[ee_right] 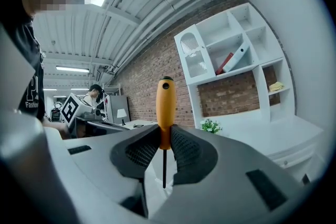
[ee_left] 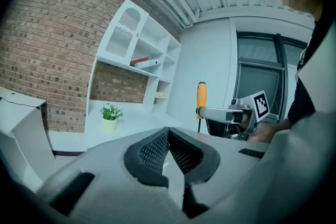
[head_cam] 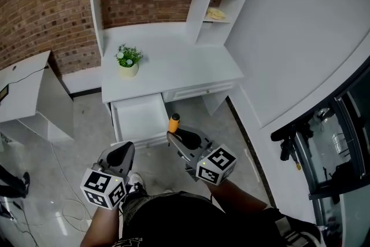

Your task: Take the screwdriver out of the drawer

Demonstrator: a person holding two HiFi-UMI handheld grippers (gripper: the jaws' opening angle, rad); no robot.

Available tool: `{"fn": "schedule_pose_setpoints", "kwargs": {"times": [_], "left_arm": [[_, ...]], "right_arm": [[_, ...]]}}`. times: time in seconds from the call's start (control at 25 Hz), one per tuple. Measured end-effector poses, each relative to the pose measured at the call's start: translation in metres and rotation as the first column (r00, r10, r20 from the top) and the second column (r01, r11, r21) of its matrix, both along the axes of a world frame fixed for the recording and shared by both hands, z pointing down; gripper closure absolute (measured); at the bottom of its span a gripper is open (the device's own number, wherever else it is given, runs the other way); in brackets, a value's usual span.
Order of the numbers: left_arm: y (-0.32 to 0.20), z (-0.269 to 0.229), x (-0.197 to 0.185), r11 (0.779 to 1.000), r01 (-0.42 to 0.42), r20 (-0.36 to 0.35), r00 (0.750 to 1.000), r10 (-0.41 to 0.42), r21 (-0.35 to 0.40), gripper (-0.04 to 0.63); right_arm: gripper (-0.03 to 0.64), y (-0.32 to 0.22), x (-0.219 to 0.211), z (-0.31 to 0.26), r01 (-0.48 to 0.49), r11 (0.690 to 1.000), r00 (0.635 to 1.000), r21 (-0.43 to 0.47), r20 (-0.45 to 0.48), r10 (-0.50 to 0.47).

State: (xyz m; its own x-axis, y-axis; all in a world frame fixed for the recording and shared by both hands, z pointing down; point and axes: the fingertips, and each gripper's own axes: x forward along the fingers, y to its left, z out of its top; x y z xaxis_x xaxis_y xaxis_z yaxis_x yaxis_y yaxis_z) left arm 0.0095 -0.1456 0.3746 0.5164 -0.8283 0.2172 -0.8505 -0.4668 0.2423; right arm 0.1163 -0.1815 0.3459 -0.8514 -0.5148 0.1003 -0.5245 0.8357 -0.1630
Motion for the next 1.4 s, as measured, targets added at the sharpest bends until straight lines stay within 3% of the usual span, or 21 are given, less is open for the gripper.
{"fn": "schedule_pose_setpoints", "kwargs": {"times": [0.56, 1.4], "left_arm": [[0.044, 0.016, 0.041, 0.999, 0.033, 0.007, 0.999, -0.033, -0.016, 0.578], [0.042, 0.009, 0.045, 1.0, 0.008, 0.027, 1.0, -0.007, -0.016, 0.578]], "right_arm": [[0.545, 0.028, 0.031, 0.016, 0.028, 1.0, 1.0, 0.003, 0.003, -0.028], [0.545, 0.028, 0.042, 0.013, -0.024, 1.0, 0.999, -0.002, 0.035, 0.024]]}}
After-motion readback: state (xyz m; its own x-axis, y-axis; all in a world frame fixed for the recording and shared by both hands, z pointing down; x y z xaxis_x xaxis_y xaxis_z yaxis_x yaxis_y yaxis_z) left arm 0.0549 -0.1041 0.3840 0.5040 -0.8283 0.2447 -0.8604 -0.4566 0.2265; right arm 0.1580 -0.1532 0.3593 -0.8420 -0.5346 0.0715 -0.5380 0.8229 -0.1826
